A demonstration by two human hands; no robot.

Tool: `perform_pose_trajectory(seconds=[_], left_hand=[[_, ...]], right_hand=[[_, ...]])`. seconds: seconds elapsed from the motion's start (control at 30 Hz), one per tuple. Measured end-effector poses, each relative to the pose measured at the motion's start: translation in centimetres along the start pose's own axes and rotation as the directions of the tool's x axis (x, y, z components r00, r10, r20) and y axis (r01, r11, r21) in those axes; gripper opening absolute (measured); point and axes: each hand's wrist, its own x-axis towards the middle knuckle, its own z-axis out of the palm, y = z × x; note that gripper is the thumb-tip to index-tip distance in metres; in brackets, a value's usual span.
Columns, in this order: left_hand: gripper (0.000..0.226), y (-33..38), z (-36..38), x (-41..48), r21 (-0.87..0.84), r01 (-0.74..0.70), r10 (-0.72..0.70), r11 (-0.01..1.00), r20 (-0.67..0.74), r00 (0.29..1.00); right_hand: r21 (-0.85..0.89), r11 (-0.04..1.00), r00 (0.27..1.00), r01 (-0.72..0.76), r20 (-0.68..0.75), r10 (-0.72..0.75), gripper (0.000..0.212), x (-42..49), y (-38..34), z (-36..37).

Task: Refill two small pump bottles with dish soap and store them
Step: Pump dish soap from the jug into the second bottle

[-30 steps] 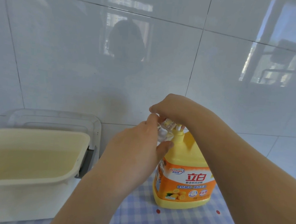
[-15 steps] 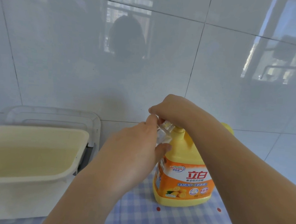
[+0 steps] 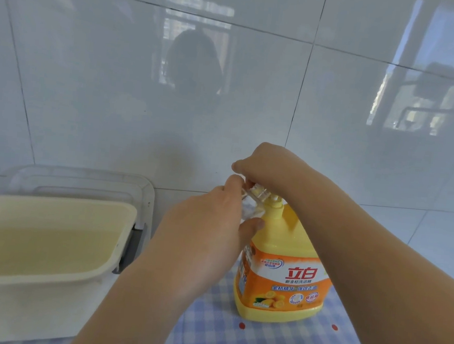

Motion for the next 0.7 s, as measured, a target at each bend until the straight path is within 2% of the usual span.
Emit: perform_pose_trajectory(seconds=[0.3,0.53,0.7], left_hand=[[0.037,0.38,-0.32,-0.1,0.008,0.022,-0.022,1.0,-0.073,0.997],[0.036,0.39,-0.14,-0.05,-0.041,0.024,-0.026,0.999,-0.057,0.998],[0.036,0.23,-0.07,0.02,-0.046,0.024,-0.025,0.999,-0.038,0.999]], right_hand=[[-0.042,0.999,0.998,-0.004,-0.058,0.001,0.021,-0.41,-0.22,-0.87],[-0.022,1.0,0.993,-0.016,0.117,0.019,0.028,-0.72,-0.69,-1.07],[-0.035,0.999,0.99,-0.005,0.138,0.01,0.03,-0.91,-0.81,-1.14]])
